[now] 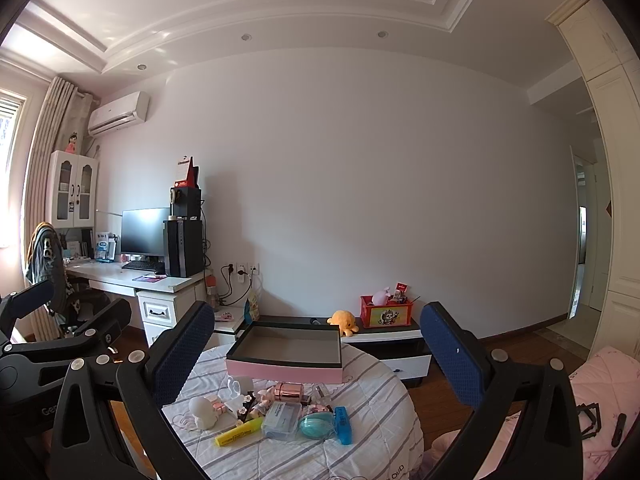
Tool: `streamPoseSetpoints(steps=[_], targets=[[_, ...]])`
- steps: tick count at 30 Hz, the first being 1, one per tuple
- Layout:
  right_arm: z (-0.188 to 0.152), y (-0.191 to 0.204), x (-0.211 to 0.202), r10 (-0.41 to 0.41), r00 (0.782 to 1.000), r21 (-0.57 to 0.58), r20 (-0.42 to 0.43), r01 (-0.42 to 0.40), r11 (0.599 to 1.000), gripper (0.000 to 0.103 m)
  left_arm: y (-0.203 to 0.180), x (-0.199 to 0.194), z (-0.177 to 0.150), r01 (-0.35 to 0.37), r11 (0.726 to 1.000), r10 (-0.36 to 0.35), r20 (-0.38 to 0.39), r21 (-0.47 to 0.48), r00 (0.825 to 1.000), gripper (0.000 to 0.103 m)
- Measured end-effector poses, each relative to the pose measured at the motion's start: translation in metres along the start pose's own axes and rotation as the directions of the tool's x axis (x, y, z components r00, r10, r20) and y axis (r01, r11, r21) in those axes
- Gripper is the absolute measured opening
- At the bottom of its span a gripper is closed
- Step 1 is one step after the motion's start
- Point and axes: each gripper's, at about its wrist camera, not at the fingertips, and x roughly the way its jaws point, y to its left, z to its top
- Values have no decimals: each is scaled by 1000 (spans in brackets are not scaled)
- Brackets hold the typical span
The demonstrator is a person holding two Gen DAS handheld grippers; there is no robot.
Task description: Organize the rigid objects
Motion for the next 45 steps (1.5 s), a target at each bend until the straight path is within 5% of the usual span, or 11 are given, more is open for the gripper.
streamPoseSetpoints(steps=[45], targets=[[-1,4,3,6,1000,-9,-15,-6,1000,103,6,0,-5,3,1000,-3,-4,3,1000,103]])
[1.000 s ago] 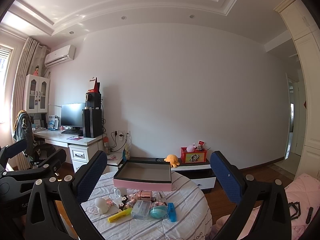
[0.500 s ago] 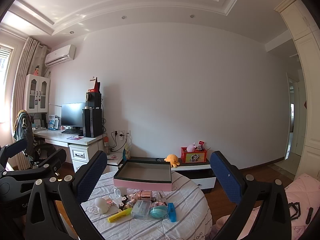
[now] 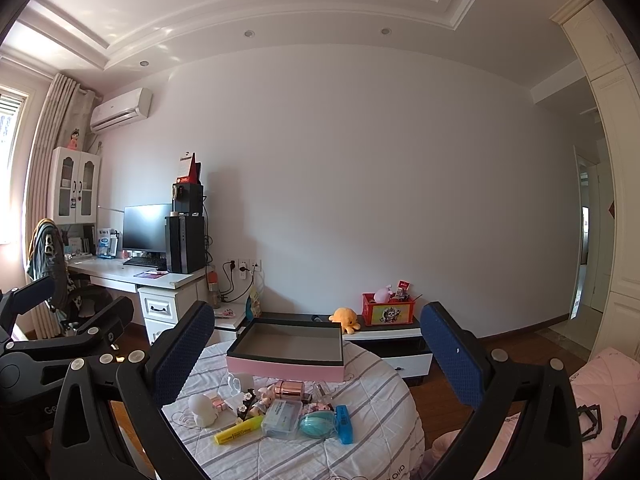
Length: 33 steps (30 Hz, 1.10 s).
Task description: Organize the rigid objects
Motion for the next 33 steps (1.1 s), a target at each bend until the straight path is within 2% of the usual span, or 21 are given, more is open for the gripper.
streamPoseSetpoints(steps=[5,9,13,18,24,30,32,33], targets=[[-10,-1,12,10,1000,-6,-22,-10,1000,103,3,19,-16,30,999,-30,-33,12,999,103],[-34,-3,42,23,994,-5,-105,-24,1000,103,3,52,-37,66,998,-64,-127,10,990,103],[-68,-6,79,33,979,-11,-200,-35,999,103,-4,92,-69,83,996,-77,-225,18,971,103],[-119,-22,124,18,945,-1,-326,-20,1000,103,-4,145,-123,100,995,-87,-376,15,923,103],[-168,-46,169,-6,895,14,-445,14,1000,103,17,205,-172,31,999,-43,-512,-33,858,103],[-204,-57,211,11,839,14,-544,-4,1000,103,21,254,-205,-4,1000,4,-595,1,804,103],[-213,-58,221,18,827,17,-562,-11,1000,103,25,266,-211,-15,1000,8,-607,-7,795,102],[-216,-57,226,17,820,16,-572,-9,1000,103,27,270,-213,-15,1000,1,-610,-17,793,97]])
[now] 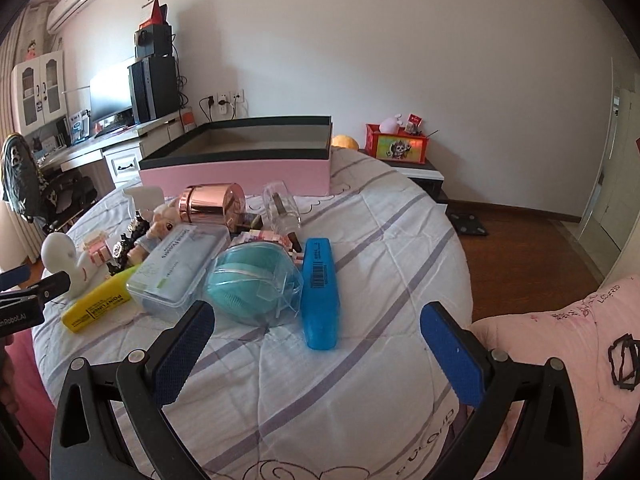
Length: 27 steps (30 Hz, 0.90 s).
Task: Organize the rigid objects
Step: 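Grasp the white round lamp with the left tool while the right tool grasps the teal tape dispenser, then carry lamp and dispenser into the pink box and open both tools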
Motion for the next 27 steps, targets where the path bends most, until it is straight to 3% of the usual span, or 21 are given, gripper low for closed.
streamPoseSetpoints(steps=[2,4,7,12,17,20,23,27], targets=[[1,-2,9,14,1000,0,-8,-14,1000,103,4,9,2,46,999,-46,-12,-15,999,90],[3,-3,18,34,999,2,-20,-34,999,103,5,14,2,112,993,-112,-11,-29,994,76],[6,-3,26,68,997,-4,-28,-68,998,103,-1,18,1,146,989,-146,-13,3,989,55],[11,-4,26,91,996,-8,-27,-91,996,103,-1,14,3,141,990,-141,1,17,990,54],[11,-9,11,43,999,-43,-3,-43,998,103,3,-2,5,117,993,-118,34,33,992,54],[14,2,11,95,995,-77,-5,-95,992,103,0,-8,6,123,991,-125,45,48,991,54],[19,18,22,92,996,-142,-13,-93,986,102,-1,-11,6,126,990,-129,40,61,991,54],[25,30,39,137,989,-195,-57,-146,970,94,0,-16,7,133,989,-136,44,64,990,54]])
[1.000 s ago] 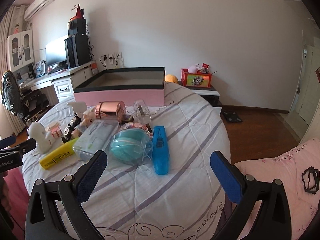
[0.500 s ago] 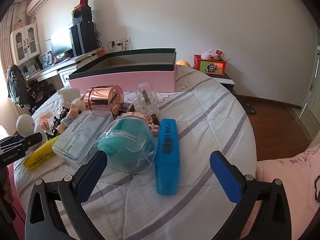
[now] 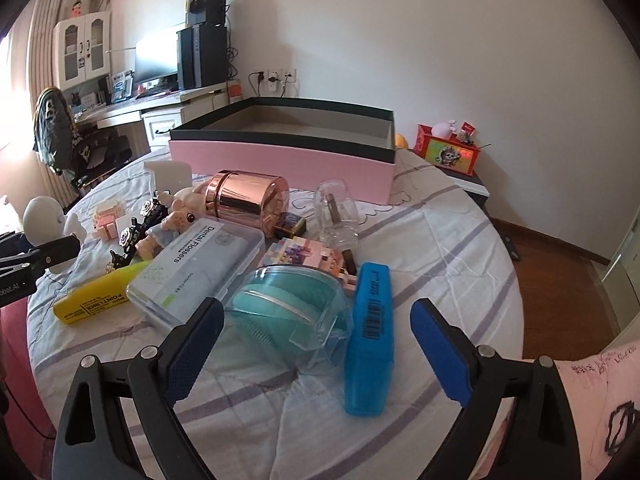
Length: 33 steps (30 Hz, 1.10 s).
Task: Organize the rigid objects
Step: 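Carry lamp and dispenser into the pink box and open both tools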
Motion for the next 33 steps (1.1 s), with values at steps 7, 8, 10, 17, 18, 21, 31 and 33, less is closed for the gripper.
streamPoseSetpoints(steps=[7,8,10,17,18,21,31,33], targets=[[3,2,10,120,992,-10,-36,-120,993,57,-10,-5,5,26,1000,-26,17,18,1000,54],[2,2,10,133,990,-5,-39,-134,991,55,-11,-6,6,31,999,-32,19,20,999,54],[-2,1,7,163,986,12,-24,-163,987,44,-15,-8,11,47,999,-48,27,21,998,54],[5,-4,-6,158,987,24,26,-159,987,37,-35,-14,33,113,991,-117,55,65,992,54],[7,-6,-8,158,987,23,29,-158,987,37,-38,-14,37,123,990,-128,61,71,990,54],[19,-10,-17,154,986,27,66,-156,987,37,-46,-14,55,143,986,-150,73,91,986,54],[128,-15,1,140,973,-10,184,-140,990,37,-59,46,151,129,982,-139,71,140,988,54],[150,-13,23,137,976,-12,170,-137,990,37,-58,70,168,100,984,-107,44,146,993,54]])
